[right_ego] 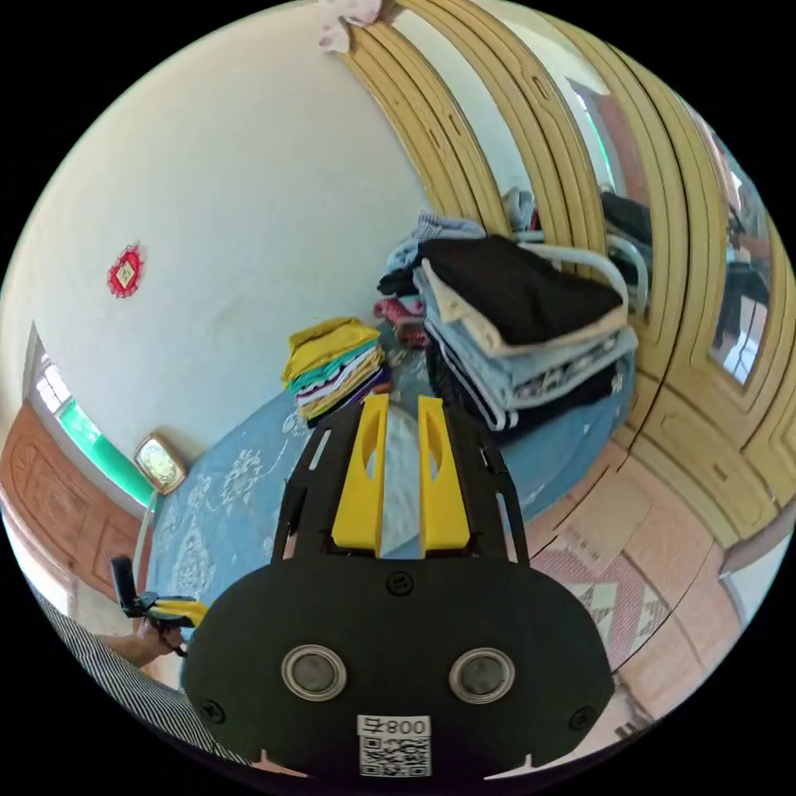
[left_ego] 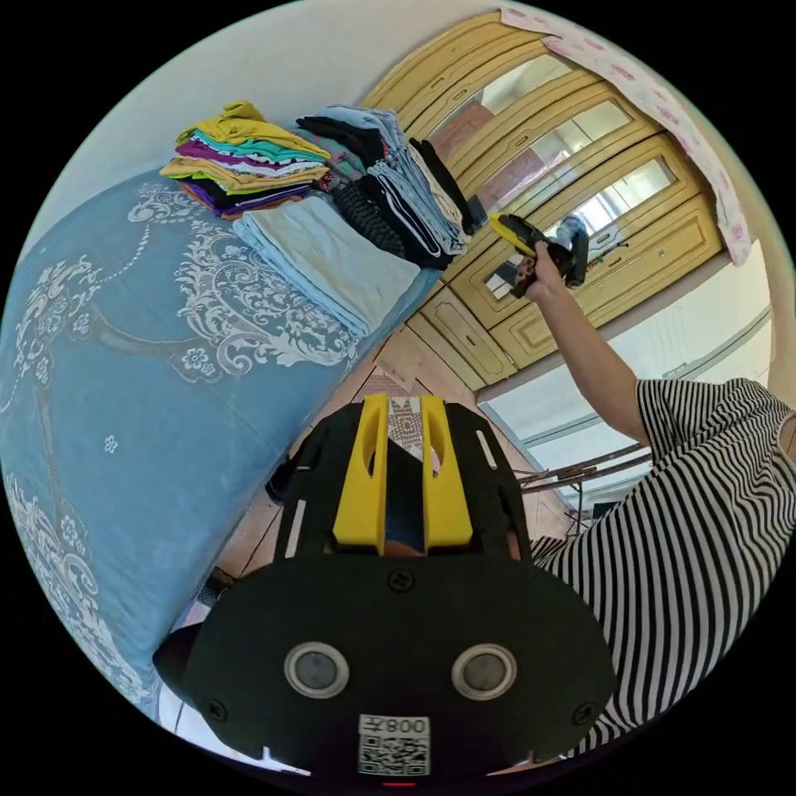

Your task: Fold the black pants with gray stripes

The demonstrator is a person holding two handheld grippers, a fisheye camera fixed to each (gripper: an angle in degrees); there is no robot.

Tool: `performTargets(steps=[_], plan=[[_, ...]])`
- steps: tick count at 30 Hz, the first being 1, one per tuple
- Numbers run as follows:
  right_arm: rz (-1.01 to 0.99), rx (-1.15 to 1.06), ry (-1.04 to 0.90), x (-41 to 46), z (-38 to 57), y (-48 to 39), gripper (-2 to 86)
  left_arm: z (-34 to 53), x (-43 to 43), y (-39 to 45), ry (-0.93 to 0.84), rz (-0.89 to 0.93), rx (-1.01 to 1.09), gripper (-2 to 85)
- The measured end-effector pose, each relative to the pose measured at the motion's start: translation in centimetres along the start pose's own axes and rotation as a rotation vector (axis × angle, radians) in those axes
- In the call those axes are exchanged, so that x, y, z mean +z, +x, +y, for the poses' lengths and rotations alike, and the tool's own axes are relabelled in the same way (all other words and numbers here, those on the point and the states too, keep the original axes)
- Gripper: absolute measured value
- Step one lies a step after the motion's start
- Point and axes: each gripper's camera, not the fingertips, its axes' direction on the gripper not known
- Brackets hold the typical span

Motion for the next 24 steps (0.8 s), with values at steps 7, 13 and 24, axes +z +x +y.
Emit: performTargets(steps=[7, 13, 24], plan=[[0.157, -0.118, -0.022, 3.3, -5.8, -2.8, 8.5, -2.8, 1.8, 1.3, -0.033, 0.043, -0.036, 6.0], [0.243, -0.161, -0.052, 6.7, -7.8, -5.6, 9.0, -3.3, 2.4, 1.1, -0.059, 0.046, -0.124, 5.9], [0.423, -0.155, -0.107, 9.2, -5.8, -8.3, 8.6, -4.3, 4.4, 4.4, -0.091, 0.101, -0.167, 4.5]])
